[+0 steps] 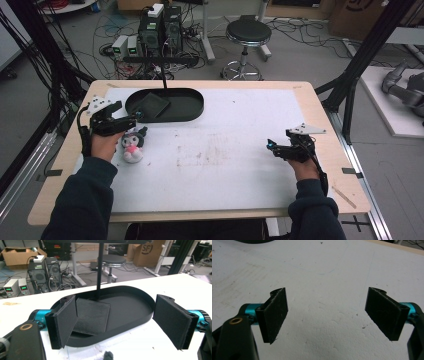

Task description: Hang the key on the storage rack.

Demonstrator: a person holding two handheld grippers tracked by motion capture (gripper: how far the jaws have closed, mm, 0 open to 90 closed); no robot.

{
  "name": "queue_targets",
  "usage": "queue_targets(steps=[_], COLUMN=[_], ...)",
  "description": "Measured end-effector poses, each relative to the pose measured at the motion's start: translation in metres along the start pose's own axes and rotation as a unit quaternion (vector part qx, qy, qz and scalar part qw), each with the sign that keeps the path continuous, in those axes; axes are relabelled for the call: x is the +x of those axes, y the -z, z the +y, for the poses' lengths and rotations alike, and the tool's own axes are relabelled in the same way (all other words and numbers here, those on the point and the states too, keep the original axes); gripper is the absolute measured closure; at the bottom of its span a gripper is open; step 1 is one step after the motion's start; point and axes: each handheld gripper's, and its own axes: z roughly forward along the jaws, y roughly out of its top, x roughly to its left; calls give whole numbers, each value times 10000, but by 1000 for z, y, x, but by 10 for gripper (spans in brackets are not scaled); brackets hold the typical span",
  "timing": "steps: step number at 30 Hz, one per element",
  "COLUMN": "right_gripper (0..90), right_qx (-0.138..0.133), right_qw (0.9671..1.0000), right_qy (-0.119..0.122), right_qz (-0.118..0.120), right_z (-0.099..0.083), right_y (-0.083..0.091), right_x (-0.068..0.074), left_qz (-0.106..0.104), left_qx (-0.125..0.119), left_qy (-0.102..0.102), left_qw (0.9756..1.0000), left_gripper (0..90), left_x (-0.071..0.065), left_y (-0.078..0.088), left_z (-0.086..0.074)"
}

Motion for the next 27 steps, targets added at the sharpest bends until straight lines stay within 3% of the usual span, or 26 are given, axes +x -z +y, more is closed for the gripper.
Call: queue_targets(steps=[5, 16, 20, 27], right_gripper=[187, 187, 187, 187], right_qx=[28, 46, 19, 9], right_qw=[10000, 9999, 9998, 9999], right_qy=[11, 119, 171, 167], right_qz=[-22, -37, -40, -41], right_z=[-1, -3, -3, -3], right_y=[1, 3, 7, 9], right_x=[0, 4, 8, 10], left_qz=[-67, 47, 64, 448], left_qx=[36, 189, 499, 893], left_qy=[1, -70, -10, 1], left_qw=[10000, 9998, 9987, 9950], left_gripper=[194, 193, 193, 193], left_x=[-5, -17, -22, -26], left_y=[10, 33, 35, 30], left_z=[-4, -27, -42, -62])
